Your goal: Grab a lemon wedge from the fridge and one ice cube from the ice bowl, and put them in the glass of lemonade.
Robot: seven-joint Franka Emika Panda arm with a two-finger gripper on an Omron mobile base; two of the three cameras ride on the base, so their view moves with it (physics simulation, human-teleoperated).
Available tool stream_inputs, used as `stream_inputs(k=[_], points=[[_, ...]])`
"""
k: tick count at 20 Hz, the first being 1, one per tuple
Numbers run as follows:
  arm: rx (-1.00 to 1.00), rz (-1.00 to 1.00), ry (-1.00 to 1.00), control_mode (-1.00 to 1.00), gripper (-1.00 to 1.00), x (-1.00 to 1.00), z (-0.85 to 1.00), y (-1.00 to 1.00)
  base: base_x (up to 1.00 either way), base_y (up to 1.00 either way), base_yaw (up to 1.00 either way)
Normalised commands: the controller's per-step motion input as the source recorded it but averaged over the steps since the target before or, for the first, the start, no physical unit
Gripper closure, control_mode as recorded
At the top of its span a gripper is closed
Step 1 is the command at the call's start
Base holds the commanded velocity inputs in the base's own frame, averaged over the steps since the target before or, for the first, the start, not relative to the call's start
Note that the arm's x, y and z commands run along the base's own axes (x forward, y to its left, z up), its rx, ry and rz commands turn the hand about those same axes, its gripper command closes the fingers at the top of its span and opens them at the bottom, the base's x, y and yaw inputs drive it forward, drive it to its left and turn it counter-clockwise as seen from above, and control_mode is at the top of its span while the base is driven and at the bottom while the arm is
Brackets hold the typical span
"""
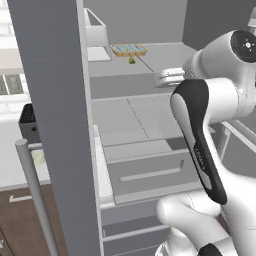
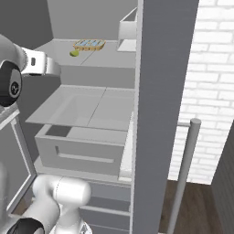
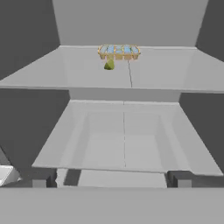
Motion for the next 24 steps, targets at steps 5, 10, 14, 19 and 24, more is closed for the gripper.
stream_inputs(k=[5, 10, 14, 19, 24], points=[[0.04, 0.0, 0.0, -1.0, -1.0, 1.0, 0.14, 0.22, 0.0, 0.0, 0.0], [0.06, 0.0, 0.0, -1.0, -1.0, 1.0, 0.19, 0.01, 0.0, 0.0, 0.0], [0.01, 0.0, 0.0, -1.0, -1.0, 0.88, 0.0, 0.0, 0.0, 0.0, 0.0], [0.02, 0.0, -0.02, -1.0, -1.0, 0.36, -0.1, 0.0, 0.0, 0.0, 0.0], [0.0, 0.0, -0.01, -1.0, -1.0, 0.41, -0.25, 0.01, 0.0, 0.0, 0.0]])
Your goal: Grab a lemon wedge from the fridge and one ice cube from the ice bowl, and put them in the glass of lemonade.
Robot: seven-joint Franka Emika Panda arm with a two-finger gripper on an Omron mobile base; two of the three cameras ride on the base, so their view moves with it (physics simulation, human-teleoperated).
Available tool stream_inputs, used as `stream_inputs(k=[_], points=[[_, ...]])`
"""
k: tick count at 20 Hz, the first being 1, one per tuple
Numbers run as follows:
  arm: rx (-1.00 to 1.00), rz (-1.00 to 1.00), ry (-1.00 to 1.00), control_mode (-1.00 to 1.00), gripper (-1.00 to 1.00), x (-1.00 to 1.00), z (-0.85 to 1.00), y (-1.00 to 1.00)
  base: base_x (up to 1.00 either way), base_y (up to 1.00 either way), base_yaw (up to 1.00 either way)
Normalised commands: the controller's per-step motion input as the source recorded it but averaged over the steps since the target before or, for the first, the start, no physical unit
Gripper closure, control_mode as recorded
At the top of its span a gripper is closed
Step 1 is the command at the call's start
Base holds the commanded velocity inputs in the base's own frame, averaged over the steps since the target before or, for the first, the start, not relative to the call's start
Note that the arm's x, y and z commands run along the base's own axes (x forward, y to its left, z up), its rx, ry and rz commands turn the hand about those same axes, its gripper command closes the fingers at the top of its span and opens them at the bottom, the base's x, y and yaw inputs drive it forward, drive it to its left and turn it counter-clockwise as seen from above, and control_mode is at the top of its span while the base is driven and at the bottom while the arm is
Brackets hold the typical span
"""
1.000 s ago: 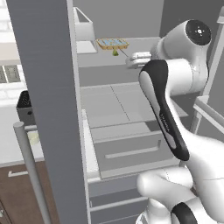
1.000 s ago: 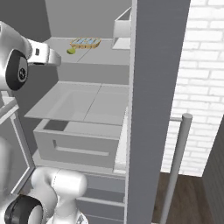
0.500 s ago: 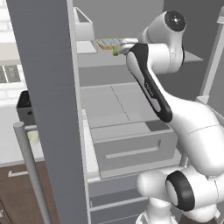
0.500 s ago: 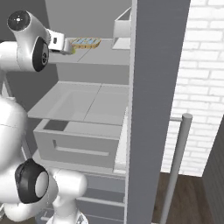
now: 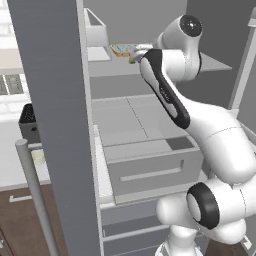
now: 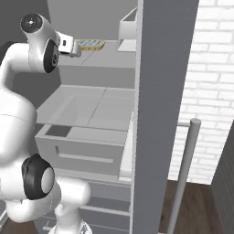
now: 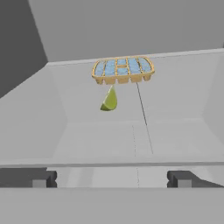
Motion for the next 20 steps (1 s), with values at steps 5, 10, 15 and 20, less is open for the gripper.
stream_inputs(k=[5, 10, 15, 20], points=[[0.0, -0.04, 0.02, -1.0, -1.0, 0.58, -0.01, 0.09, 0.0, 0.0, 0.0], [0.0, -0.11, 0.17, -1.0, -1.0, 0.61, 0.2, 0.2, 0.0, 0.0, 0.0], [0.0, -0.04, 0.22, -1.0, -1.0, 0.63, 0.08, 0.18, 0.0, 0.0, 0.0], [0.0, 0.0, 0.06, -1.0, -1.0, 0.39, 0.0, 0.0, 0.0, 0.0, 0.0]])
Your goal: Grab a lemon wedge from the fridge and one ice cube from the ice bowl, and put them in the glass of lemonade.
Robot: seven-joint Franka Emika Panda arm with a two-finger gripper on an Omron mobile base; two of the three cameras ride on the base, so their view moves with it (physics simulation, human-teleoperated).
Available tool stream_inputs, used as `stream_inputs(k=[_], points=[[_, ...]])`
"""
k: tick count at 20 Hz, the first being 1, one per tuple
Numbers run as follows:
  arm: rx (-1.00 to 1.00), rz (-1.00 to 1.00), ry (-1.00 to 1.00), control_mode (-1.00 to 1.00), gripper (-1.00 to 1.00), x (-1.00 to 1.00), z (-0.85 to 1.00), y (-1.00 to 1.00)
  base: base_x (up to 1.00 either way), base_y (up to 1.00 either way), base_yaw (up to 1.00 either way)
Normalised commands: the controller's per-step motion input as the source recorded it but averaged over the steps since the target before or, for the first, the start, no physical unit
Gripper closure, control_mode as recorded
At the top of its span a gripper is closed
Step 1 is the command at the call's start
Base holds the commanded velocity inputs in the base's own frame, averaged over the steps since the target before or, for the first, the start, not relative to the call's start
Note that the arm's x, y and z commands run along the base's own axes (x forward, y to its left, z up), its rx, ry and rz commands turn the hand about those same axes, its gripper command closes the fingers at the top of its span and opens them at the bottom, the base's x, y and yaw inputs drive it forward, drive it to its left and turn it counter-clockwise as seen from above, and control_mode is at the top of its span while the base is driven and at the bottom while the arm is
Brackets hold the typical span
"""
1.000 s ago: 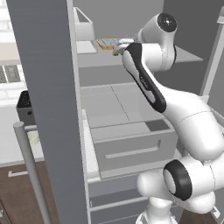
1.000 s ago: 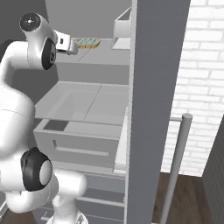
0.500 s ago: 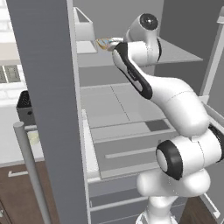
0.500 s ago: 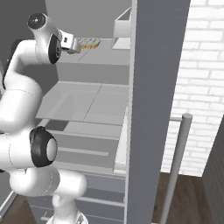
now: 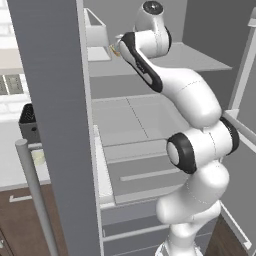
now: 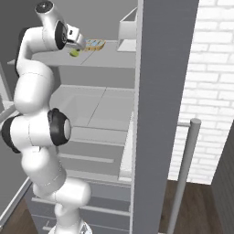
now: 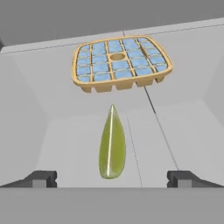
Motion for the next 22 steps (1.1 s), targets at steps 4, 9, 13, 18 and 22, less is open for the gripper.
stream_inputs(k=[4, 9, 13, 18, 22], points=[[0.0, 0.01, 0.0, -1.0, -1.0, 0.4, -0.27, 0.0, 0.0, 0.0, 0.0], [0.01, 0.0, 0.0, -1.0, -1.0, 0.56, -0.06, 0.0, 0.0, 0.0, 0.0], [0.04, 0.0, -0.01, -1.0, -1.0, 0.14, -0.03, 0.0, 0.0, 0.0, 0.0], [0.02, 0.0, 0.01, -1.0, -1.0, -0.17, -0.02, -0.01, 0.0, 0.0, 0.0], [0.01, 0.0, 0.0, -1.0, -1.0, -0.09, -0.26, 0.0, 0.0, 0.0, 0.0]])
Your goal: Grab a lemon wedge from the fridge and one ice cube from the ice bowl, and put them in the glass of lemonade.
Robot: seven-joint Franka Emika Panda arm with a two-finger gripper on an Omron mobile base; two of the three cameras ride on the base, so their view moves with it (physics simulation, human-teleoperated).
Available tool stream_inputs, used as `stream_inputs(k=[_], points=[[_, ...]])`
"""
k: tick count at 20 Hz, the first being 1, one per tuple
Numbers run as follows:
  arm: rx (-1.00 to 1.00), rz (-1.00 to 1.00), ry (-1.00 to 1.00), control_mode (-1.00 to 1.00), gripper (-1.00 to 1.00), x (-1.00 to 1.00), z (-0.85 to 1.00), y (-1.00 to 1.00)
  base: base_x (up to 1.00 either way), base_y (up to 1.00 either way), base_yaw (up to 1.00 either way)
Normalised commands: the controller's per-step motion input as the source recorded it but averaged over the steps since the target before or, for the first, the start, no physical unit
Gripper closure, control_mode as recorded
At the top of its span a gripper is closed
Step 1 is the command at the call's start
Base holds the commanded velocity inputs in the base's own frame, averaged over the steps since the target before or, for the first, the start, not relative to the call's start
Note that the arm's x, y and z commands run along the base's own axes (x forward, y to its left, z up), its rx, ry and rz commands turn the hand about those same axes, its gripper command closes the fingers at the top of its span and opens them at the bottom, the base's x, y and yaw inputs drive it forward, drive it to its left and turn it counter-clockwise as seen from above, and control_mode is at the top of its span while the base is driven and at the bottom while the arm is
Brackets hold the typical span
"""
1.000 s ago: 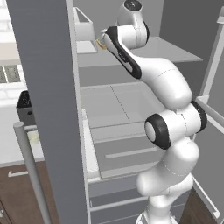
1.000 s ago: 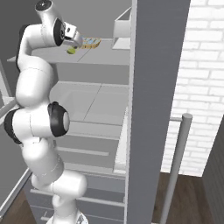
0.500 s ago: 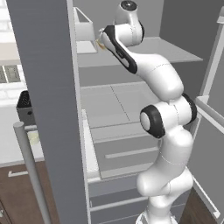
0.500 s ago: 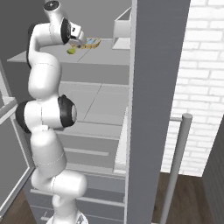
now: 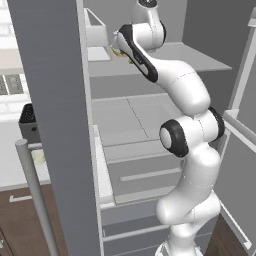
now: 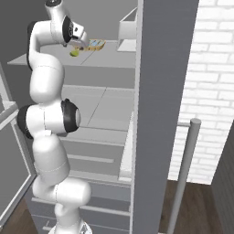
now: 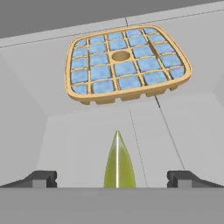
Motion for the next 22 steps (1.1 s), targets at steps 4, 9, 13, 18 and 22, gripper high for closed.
stream_inputs(k=[4, 9, 13, 18, 22], points=[[0.01, 0.0, 0.0, -1.0, -1.0, -0.03, -0.26, 0.0, 0.0, 0.0, 0.0], [0.0, 0.0, 0.0, -1.0, -1.0, 0.0, -0.19, 0.0, 0.0, 0.0, 0.0], [0.0, 0.0, 0.0, -1.0, -1.0, -0.03, -0.14, -0.02, 0.0, 0.0, 0.0], [0.0, 0.0, -0.05, -1.0, -1.0, -0.02, -0.32, 0.0, 0.0, 0.0, 0.0], [0.0, 0.0, -0.04, -1.0, -1.0, 0.0, -0.15, 0.0, 0.0, 0.0, 0.0]])
